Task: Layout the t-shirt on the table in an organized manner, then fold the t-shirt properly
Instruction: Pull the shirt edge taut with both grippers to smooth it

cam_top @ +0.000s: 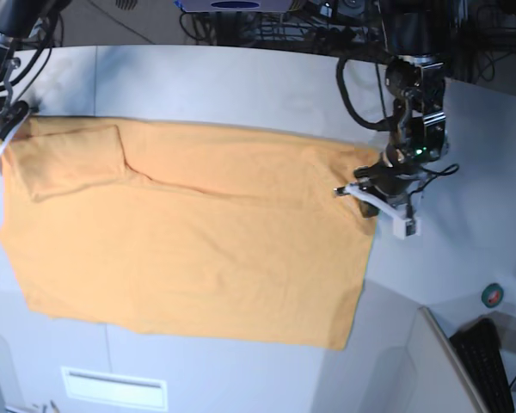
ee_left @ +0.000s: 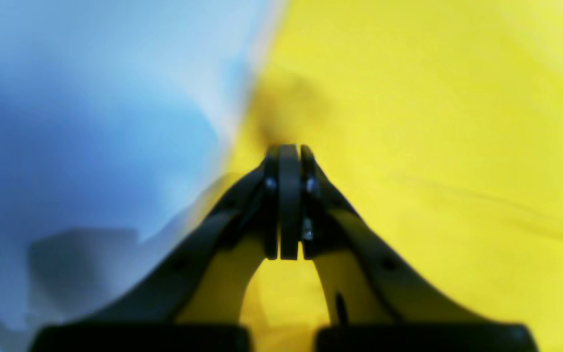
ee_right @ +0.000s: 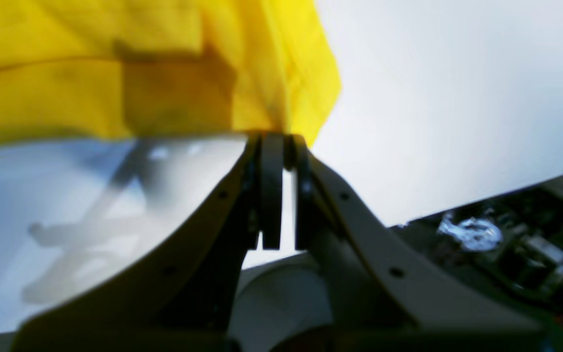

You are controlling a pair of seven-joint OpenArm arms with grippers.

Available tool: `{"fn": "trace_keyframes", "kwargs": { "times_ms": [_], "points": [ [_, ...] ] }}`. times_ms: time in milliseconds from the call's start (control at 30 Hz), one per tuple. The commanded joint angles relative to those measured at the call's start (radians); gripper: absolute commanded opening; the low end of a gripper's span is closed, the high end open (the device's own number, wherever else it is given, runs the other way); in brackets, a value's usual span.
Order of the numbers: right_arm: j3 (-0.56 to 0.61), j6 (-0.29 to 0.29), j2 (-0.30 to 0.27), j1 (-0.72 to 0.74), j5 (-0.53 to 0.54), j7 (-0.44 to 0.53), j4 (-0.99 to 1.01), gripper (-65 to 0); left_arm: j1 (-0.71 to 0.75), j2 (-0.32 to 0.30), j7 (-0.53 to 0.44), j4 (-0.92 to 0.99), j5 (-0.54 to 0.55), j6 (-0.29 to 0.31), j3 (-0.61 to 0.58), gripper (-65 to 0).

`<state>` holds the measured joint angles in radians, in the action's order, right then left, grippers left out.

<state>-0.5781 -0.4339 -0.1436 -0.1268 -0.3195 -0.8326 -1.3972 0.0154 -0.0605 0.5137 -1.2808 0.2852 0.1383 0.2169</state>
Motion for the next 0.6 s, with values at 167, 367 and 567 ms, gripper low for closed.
{"fn": "trace_keyframes", "kwargs": {
  "times_ms": [167, 367, 567],
  "points": [
    [-0.006, 0.005, 0.000, 0.029, -0.005, 0.008, -0.015, -60.5, -0.071, 0.009, -0.079, 0.221, 0.003, -0.133, -0.093, -65.0],
    [-0.004, 0.002, -0.044, 0.029, -0.005, 0.008, 0.066, -38.4, -0.085, -0.071, -0.208, 0.375, 0.006, -0.154, -0.118, -65.0],
    [-0.006, 0.008, -0.113, 0.046, -0.011, 0.023, 0.174, -37.8, -0.070, -0.098, -0.206, 0.324, 0.012, -0.154, -0.116, -65.0]
  ]
}}
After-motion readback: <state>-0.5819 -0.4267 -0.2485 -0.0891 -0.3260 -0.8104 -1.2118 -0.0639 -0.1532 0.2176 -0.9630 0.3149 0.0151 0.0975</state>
